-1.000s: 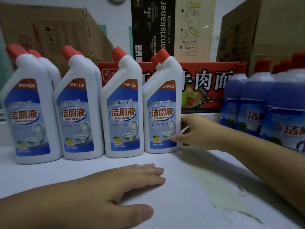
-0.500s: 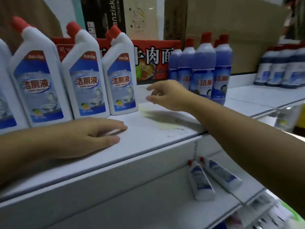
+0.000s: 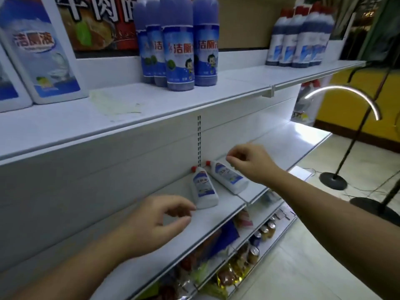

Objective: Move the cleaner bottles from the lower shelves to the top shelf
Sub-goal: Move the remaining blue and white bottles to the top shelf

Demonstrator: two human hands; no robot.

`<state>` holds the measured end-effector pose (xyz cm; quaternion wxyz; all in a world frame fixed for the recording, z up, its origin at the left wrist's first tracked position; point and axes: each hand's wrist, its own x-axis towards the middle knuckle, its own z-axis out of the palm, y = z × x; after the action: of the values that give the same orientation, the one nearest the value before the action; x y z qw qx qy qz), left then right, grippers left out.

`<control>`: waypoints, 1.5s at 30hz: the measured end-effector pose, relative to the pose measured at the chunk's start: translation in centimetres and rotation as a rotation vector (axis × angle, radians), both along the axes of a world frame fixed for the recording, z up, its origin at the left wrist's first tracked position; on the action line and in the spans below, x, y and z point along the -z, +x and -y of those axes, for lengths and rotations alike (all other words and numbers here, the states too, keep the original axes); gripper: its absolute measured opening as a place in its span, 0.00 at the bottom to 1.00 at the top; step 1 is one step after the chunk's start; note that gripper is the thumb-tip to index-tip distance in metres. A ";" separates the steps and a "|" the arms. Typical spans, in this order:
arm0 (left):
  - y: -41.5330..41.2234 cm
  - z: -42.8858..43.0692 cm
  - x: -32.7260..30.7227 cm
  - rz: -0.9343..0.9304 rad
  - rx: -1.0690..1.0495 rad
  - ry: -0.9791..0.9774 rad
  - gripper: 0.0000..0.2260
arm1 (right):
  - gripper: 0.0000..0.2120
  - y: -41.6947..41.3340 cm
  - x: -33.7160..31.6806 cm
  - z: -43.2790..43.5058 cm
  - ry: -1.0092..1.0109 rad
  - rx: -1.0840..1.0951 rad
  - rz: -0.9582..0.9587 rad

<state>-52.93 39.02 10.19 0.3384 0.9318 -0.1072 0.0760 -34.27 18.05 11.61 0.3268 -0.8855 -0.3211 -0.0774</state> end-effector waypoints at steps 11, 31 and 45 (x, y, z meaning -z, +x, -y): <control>16.9 2.3 15.2 -0.593 -0.527 -0.192 0.09 | 0.25 13.1 15.1 5.7 -0.294 0.258 -0.537; 26.2 5.2 18.3 -0.702 -1.055 -0.838 0.26 | 0.26 22.3 18.9 -0.4 -0.093 0.154 -1.107; 9.0 5.9 15.3 -0.474 -0.835 -1.167 0.35 | 0.22 4.5 16.5 6.4 0.226 -0.161 -1.321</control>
<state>-43.92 33.11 -5.08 0.7339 0.5562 0.3879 0.0399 -29.73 11.67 -4.92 0.5498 -0.6806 -0.1088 0.4718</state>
